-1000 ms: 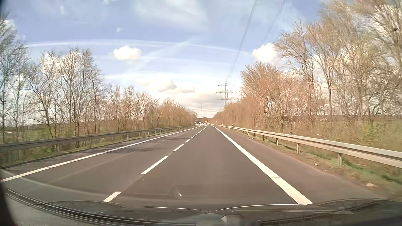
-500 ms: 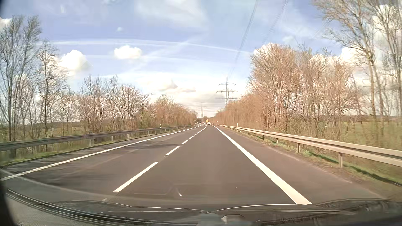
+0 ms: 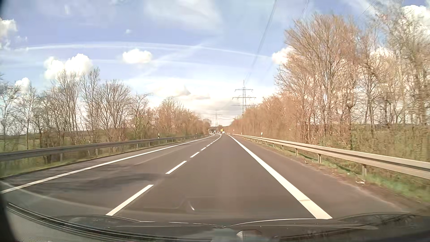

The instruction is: Follow the waypoints while adhering to traffic rules and regulations

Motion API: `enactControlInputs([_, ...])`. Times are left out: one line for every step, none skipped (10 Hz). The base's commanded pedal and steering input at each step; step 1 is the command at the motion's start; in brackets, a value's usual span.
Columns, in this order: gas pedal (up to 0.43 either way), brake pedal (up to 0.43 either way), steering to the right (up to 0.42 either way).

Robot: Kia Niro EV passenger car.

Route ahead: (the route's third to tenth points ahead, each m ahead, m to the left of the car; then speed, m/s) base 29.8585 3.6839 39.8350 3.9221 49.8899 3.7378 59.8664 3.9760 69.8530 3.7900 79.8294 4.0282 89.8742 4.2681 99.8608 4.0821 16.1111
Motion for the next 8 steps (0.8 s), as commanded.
enactControlInputs([0.039, 0.0, -0.003])
enactControlInputs([0.039, 0.0, -0.003])
enactControlInputs([0.039, 0.0, -0.004])
enactControlInputs([0.039, 0.0, -0.003])
enactControlInputs([0.047, 0.0, -0.003])
enactControlInputs([0.047, 0.0, -0.003])
enactControlInputs([0.047, 0.0, -0.004])
enactControlInputs([0.047, 0.0, -0.003])
